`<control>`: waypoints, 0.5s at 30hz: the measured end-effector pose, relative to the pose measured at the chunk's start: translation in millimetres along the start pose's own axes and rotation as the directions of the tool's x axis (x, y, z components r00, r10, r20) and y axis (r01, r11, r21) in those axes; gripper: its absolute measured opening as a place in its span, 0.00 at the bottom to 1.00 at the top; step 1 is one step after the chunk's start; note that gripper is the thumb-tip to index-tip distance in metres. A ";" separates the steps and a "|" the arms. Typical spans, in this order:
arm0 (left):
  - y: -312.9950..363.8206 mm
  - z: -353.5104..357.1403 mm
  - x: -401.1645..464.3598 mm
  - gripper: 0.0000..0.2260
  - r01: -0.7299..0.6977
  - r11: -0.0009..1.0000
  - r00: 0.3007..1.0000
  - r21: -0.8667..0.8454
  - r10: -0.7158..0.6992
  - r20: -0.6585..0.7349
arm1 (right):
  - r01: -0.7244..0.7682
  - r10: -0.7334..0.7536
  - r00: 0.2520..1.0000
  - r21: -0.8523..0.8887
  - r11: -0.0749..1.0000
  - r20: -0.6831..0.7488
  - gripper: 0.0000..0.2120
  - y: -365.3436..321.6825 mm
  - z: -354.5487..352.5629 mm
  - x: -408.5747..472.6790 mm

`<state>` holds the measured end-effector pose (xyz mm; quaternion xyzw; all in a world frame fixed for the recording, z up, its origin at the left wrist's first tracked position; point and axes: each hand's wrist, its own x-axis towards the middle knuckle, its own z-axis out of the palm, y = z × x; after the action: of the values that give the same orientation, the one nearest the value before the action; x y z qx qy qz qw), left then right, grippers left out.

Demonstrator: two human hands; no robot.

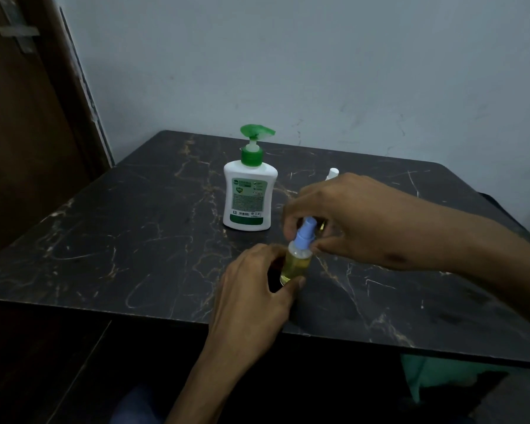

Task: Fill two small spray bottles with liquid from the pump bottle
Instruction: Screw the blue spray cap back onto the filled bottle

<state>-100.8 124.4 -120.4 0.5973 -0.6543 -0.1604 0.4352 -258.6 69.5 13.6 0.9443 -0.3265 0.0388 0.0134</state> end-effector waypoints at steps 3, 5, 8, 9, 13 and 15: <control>1.2 -0.4 0.4 0.13 0.005 1.000 1.000 -0.005 -0.005 0.005 | -0.011 0.010 1.000 -0.014 1.000 -0.022 0.10 1.5 3.1 1.9; 1.4 -0.8 0.4 0.12 0.006 1.000 1.000 -0.007 -0.006 0.007 | -0.014 0.013 0.999 -0.028 1.000 -0.039 0.06 2.4 4.5 3.6; 1.7 -0.9 0.2 0.11 -0.001 1.000 1.000 -0.008 0.001 0.008 | -0.034 0.031 0.997 -0.046 0.998 -0.069 0.07 4.3 8.0 4.2; 2.0 -0.8 0.4 0.11 -0.005 1.000 1.000 -0.007 0.005 0.009 | -0.043 0.040 0.996 -0.042 0.998 -0.079 0.08 5.3 9.2 3.9; 2.2 -1.3 0.5 0.13 -0.022 1.000 1.000 -0.004 0.022 0.009 | -0.040 0.036 0.996 -0.048 0.998 -0.086 0.14 6.8 7.5 1.5; 1.3 -1.0 0.7 0.11 -0.027 1.000 1.000 -0.008 0.027 0.005 | -0.048 0.048 0.996 0.004 0.999 -0.069 0.12 6.2 0.0 -0.8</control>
<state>-100.8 124.3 -118.6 0.5865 -0.6627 -0.1585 0.4379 -263.0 65.1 13.5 0.9343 -0.3485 0.0721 0.0226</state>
